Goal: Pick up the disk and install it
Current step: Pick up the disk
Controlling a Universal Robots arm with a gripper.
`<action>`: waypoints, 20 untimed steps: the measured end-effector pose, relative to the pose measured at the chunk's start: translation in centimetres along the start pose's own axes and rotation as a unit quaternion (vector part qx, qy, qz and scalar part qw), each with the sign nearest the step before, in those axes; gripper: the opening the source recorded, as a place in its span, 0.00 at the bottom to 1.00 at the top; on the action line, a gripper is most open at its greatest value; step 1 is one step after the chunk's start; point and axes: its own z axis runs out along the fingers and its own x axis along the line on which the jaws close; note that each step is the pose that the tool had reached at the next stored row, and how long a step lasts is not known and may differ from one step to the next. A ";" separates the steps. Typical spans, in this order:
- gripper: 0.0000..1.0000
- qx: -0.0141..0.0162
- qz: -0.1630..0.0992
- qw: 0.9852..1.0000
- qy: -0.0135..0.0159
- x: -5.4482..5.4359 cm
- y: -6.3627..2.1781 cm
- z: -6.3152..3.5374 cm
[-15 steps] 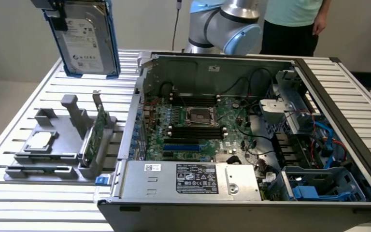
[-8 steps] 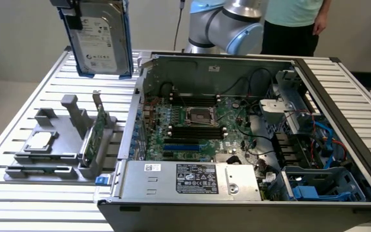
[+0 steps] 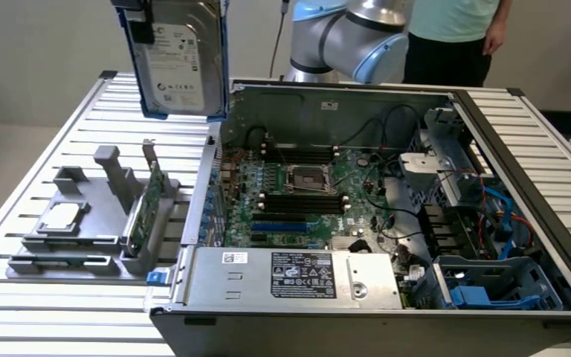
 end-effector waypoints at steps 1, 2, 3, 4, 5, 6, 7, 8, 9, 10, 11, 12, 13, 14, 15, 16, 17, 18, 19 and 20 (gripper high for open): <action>0.32 -0.001 0.000 1.000 0.000 0.1 -0.44 -0.12; 0.32 -0.001 0.000 1.000 0.000 0.2 -0.88 -0.22; 0.32 -0.002 0.000 1.000 0.000 0.4 -1.33 -0.33; 0.32 -0.002 0.000 1.000 0.000 0.5 -1.77 -0.43; 0.32 -0.003 0.000 1.000 0.000 0.6 -2.24 -0.54; 0.32 -0.003 0.000 1.000 0.000 0.7 -2.69 -0.63; 0.32 -0.004 0.000 1.000 0.000 0.9 -3.13 -0.72; 0.32 -0.004 0.000 1.000 0.000 1.0 -3.57 -0.79; 0.32 -0.005 0.000 1.000 0.000 1.1 -4.04 -0.86; 0.32 -0.005 0.000 1.000 0.000 1.3 -4.48 -0.93; 0.32 -0.006 0.000 1.000 0.000 1.4 -4.92 -1.00; 0.32 -0.007 0.000 1.000 0.000 1.6 -5.37 -1.06; 0.32 -0.007 0.000 1.000 0.000 1.7 -5.83 -1.11; 0.32 -0.008 0.000 1.000 0.000 1.9 -6.27 -1.16; 0.32 -0.008 0.000 1.000 0.000 2.1 -6.74 -1.19; 0.32 -0.008 0.000 1.000 0.000 2.3 -7.17 -1.23; 0.32 -0.009 0.000 1.000 0.000 2.5 -7.66 -1.29; 0.32 -0.009 0.000 1.000 0.000 2.7 -8.10 -1.34; 0.32 -0.010 0.000 1.000 0.000 2.8 -8.53 -1.37; 0.32 -0.010 -0.001 1.000 0.000 3.1 -8.96 -1.40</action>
